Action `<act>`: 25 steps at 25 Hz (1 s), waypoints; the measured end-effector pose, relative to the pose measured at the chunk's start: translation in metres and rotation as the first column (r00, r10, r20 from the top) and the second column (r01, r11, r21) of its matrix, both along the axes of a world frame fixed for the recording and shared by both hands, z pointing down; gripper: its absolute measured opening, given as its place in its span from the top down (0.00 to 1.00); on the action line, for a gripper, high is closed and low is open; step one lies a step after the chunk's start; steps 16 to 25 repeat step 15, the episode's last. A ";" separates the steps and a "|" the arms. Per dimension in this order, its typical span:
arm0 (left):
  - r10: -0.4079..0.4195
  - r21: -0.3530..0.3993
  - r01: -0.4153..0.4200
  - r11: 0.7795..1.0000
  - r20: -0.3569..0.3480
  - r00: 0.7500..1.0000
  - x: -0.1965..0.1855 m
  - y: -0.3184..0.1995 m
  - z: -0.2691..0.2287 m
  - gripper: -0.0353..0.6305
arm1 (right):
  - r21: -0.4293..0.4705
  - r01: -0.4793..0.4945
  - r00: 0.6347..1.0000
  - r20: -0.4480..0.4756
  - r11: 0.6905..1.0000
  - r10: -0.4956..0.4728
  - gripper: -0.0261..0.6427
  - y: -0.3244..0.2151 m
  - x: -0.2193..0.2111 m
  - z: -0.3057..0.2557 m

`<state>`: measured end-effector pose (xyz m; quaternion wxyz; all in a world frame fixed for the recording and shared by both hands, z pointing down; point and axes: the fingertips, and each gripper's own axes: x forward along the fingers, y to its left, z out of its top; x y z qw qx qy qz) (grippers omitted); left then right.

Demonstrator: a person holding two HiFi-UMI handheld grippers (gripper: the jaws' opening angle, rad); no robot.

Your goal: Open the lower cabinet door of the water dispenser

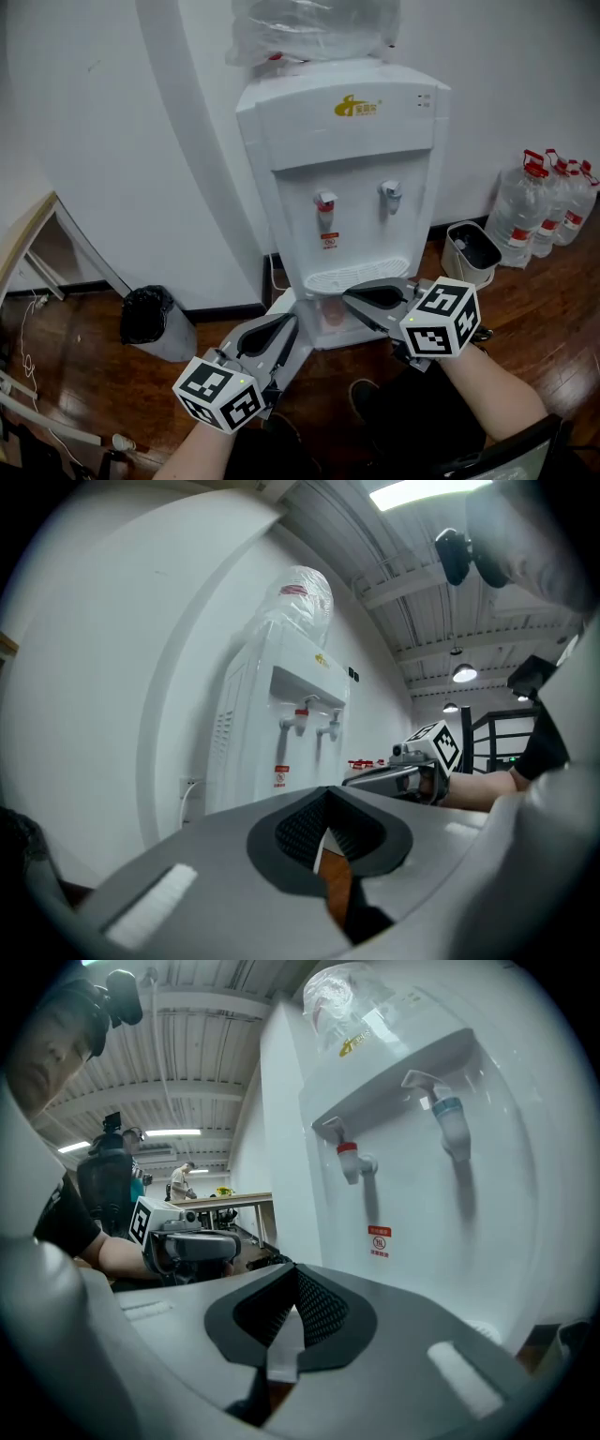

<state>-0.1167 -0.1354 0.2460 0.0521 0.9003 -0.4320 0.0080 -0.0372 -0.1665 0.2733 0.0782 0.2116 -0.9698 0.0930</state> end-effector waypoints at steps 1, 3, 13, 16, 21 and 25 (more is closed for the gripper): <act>0.010 -0.005 -0.010 1.000 -0.003 1.000 0.005 0.004 0.000 0.74 | -0.006 0.006 1.000 0.001 1.000 -0.006 0.96 0.001 0.000 0.001; 0.036 -0.007 -0.036 0.999 0.012 0.999 0.016 0.011 0.001 0.74 | -0.017 0.009 1.000 0.005 1.000 -0.009 0.96 0.005 0.002 0.004; 0.109 -0.005 -0.109 0.994 0.018 0.994 0.037 0.020 0.003 0.74 | -0.019 -0.007 1.000 -0.003 1.000 0.007 0.96 0.008 0.012 0.008; 0.114 -0.005 -0.114 0.993 0.023 0.993 0.039 0.020 0.004 0.74 | -0.018 -0.007 1.000 -0.002 1.000 0.007 0.96 0.008 0.013 0.008; 0.114 -0.005 -0.114 0.993 0.023 0.993 0.039 0.020 0.004 0.74 | -0.018 -0.007 1.000 -0.002 1.000 0.007 0.96 0.008 0.013 0.008; 0.114 -0.005 -0.114 0.993 0.023 0.993 0.039 0.020 0.004 0.74 | -0.018 -0.007 1.000 -0.002 1.000 0.007 0.96 0.008 0.013 0.008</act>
